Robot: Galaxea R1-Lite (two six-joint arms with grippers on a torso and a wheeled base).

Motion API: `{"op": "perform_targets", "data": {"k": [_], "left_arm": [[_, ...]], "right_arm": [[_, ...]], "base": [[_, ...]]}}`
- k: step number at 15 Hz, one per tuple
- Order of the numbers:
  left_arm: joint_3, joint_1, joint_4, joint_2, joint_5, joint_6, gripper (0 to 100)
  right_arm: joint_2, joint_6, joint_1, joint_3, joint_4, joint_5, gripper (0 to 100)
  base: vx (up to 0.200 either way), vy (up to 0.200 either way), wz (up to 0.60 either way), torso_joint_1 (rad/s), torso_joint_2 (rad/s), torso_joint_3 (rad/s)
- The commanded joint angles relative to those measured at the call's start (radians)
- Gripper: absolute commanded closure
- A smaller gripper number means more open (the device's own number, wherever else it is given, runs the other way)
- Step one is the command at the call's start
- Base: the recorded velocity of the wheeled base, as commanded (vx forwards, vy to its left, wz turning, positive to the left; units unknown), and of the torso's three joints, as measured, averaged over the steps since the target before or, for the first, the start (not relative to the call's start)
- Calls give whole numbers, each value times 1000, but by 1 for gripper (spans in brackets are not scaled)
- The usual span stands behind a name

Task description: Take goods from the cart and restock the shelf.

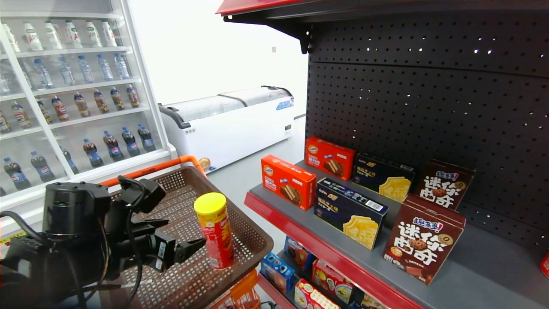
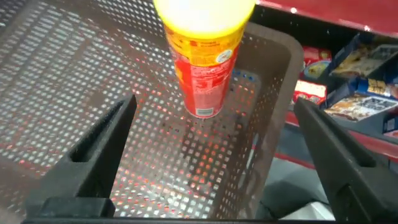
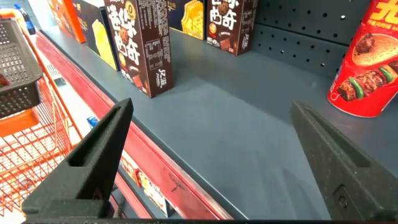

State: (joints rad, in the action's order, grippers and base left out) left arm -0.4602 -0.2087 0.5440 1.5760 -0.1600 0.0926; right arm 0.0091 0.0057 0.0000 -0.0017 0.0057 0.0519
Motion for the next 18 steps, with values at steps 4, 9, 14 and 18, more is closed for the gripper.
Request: {"op": "perform_targets", "data": {"k": [4, 9, 14, 18], "left_arm": [[-2, -58, 169, 263, 2, 4, 0], [69, -77, 456, 400, 48, 26, 0], [173, -38, 697, 475, 50, 110, 0], [153, -28, 772, 527, 50, 110, 0]], "right_arm": [[2, 0, 0, 0, 0, 0, 0], [2, 0, 0, 2, 0, 0, 0], [2, 0, 0, 0, 0, 0, 0], [2, 0, 0, 2, 0, 0, 0]], "base": [[0, 0, 0, 0, 0, 0], [0, 0, 0, 0, 0, 0], [0, 0, 0, 0, 0, 0], [0, 0, 0, 0, 0, 0]]}}
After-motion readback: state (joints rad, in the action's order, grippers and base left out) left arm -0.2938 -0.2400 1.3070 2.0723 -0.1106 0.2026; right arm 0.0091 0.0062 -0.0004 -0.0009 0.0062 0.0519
